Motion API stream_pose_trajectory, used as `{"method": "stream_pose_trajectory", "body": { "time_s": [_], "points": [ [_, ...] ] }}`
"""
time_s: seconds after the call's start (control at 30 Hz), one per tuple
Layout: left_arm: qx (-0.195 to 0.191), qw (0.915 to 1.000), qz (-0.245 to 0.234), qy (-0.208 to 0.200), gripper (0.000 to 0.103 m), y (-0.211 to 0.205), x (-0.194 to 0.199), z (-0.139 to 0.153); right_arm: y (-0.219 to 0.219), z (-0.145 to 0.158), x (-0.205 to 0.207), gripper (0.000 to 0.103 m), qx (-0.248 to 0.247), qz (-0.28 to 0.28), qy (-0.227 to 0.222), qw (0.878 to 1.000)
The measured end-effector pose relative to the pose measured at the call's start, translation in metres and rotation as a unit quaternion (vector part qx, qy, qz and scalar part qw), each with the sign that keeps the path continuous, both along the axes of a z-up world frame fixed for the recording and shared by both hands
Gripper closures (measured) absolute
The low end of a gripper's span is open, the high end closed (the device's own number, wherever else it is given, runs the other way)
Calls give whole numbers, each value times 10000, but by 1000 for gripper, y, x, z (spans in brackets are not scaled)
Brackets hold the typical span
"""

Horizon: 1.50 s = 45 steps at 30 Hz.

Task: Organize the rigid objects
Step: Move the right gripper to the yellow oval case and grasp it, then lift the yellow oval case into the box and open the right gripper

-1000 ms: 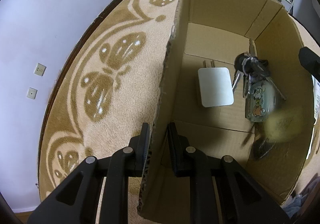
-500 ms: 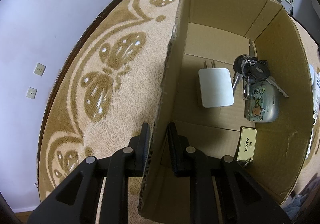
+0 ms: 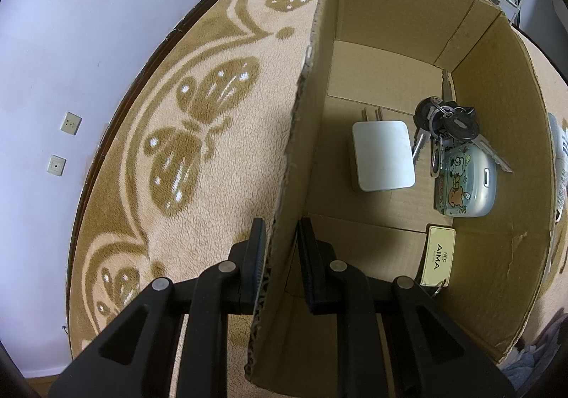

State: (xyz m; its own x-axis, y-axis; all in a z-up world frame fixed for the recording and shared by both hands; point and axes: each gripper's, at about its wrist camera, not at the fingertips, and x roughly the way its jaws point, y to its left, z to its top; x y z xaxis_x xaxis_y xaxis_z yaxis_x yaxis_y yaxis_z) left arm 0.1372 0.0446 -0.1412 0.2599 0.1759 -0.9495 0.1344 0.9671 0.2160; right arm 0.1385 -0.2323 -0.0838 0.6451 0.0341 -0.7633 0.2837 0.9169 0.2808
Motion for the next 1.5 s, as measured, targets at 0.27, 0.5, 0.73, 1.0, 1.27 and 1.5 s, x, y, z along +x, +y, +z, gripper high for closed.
{"method": "stream_pose_trajectory", "body": {
  "time_s": [0.27,0.5,0.73,1.0,1.27,1.5],
  "points": [
    [-62,10000,29,34,86,2,1,1,-13,-18,13,0,9,39,5,10000],
    [-46,10000,17,38,86,1,2,-1,-15,-37,25,0,-28,132,195,9997],
    [-38,10000,8,42,86,1,3,-2,-17,-48,33,0,-105,205,299,9993],
    [-21,10000,-20,33,86,2,3,-1,-15,-56,56,0,-243,437,514,9974],
    [-1,10000,2,29,86,1,4,-2,-18,-77,63,16,-237,453,939,9943],
    [21,10000,-14,28,86,0,4,-2,-12,-81,65,26,-614,577,1246,9886]
  ]
}}
